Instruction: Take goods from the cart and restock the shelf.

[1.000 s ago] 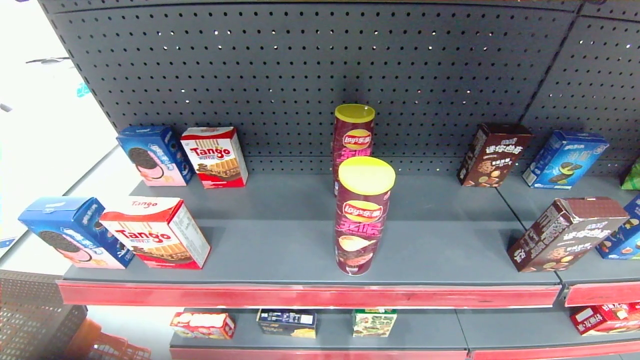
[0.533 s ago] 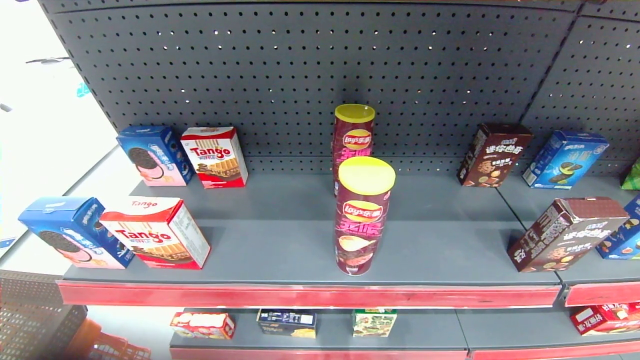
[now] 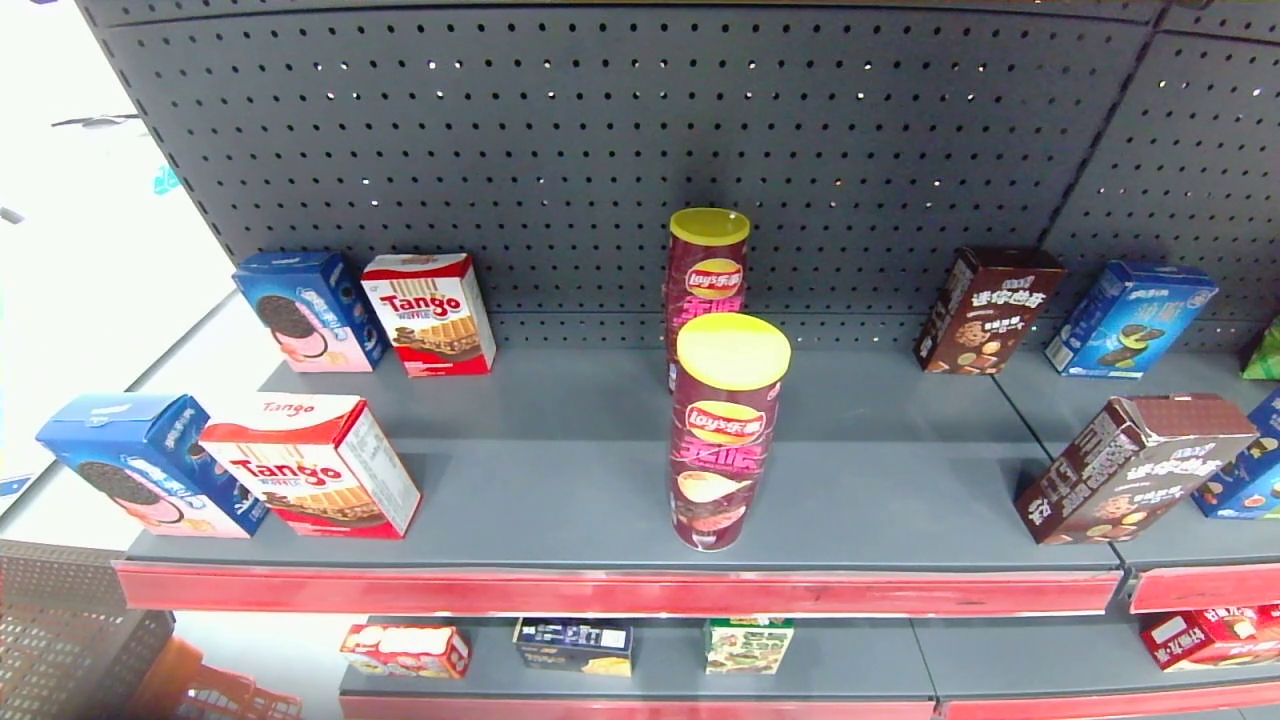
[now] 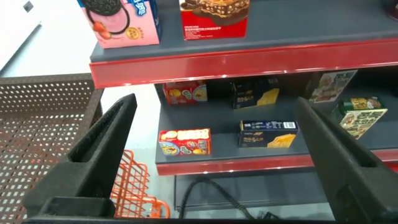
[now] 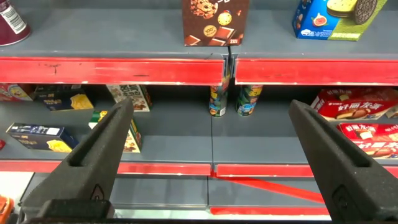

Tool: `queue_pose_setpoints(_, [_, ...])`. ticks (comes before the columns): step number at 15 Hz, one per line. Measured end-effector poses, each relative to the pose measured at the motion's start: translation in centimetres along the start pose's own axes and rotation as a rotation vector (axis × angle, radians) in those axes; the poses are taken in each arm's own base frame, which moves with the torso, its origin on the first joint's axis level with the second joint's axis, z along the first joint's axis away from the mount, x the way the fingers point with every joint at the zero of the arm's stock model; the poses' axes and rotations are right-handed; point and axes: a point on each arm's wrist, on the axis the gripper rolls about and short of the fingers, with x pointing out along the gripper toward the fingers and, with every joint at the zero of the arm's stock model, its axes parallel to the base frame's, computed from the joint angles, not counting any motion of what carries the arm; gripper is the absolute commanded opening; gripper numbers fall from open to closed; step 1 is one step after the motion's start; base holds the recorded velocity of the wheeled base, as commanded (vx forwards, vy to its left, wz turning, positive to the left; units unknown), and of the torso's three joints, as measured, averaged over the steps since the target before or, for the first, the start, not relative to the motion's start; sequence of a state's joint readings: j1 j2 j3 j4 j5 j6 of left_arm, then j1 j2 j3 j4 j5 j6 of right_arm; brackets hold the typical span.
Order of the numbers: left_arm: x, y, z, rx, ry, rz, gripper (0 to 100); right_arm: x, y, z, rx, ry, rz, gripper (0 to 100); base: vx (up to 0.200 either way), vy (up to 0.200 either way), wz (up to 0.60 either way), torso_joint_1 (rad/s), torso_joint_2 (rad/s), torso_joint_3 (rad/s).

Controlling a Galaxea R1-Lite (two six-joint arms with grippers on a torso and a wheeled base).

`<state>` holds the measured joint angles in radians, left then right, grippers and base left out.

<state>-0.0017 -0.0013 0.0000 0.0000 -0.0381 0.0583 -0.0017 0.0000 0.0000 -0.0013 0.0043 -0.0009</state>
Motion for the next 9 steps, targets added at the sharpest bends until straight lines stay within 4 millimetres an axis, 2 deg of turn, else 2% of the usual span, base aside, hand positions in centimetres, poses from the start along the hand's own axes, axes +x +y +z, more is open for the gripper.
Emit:
queue_pose_setpoints(7, [-0.01,0.07,0.04,-0.053,-0.001,0.031,100,0.00,0.00,0.00,-0.003,0.000,0.000,100,0.000,0.000,0.00,0.000,0.00,0.000])
queue_pose_setpoints(9, [-0.01,0.07,0.04,-0.051,-0.001,0.031,100,0.00,0.00,0.00,-0.003,0.000,0.000,100,-0.200,0.000,0.00,0.002,0.00,-0.002])
